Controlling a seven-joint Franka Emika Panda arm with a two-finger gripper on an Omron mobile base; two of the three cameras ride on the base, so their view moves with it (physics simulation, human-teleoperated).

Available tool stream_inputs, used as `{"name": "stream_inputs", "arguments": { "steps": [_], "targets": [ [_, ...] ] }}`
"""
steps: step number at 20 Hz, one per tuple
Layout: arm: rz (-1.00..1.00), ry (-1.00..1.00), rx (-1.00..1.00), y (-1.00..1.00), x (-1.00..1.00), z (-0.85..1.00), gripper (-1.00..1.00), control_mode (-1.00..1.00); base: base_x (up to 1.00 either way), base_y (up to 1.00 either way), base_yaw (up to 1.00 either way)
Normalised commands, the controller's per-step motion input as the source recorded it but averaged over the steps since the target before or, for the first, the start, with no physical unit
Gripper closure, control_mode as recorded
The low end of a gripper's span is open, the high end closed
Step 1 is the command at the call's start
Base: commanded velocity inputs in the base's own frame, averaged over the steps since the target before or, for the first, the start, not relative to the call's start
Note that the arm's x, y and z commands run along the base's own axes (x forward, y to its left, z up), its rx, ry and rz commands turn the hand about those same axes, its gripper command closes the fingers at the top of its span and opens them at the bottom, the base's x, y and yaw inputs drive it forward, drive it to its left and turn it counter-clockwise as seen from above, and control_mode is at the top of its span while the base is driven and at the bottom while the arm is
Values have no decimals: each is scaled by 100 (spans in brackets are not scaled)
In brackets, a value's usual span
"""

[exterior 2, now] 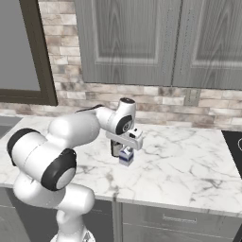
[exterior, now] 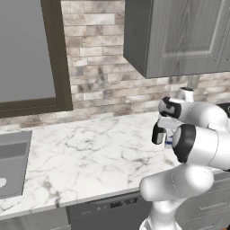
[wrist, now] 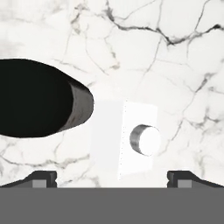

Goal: Move the drinks to the dining counter.

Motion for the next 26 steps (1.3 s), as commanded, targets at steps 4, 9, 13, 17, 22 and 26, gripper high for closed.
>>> {"name": "stream_inputs", "arguments": {
  "steps": [4, 9, 13, 17, 22, 26],
  "targets": [
    [7, 0, 0, -1, 19, 0, -100, -100, 0, 0, 0],
    [10, 0, -1, -8, 6, -1, -100, -100, 0, 0, 0],
    [11, 0, 0, -14, 0, -4, -100, -100, 0, 0, 0],
    [9, 0, 0, -8, 0, -7, -100, -100, 0, 0, 0],
    [8, 0, 0, 0, 0, -8, -100, -100, 0, 0, 0],
    [7, 0, 0, 0, 0, -11, -100, -100, 0, 0, 0]
  ]
}}
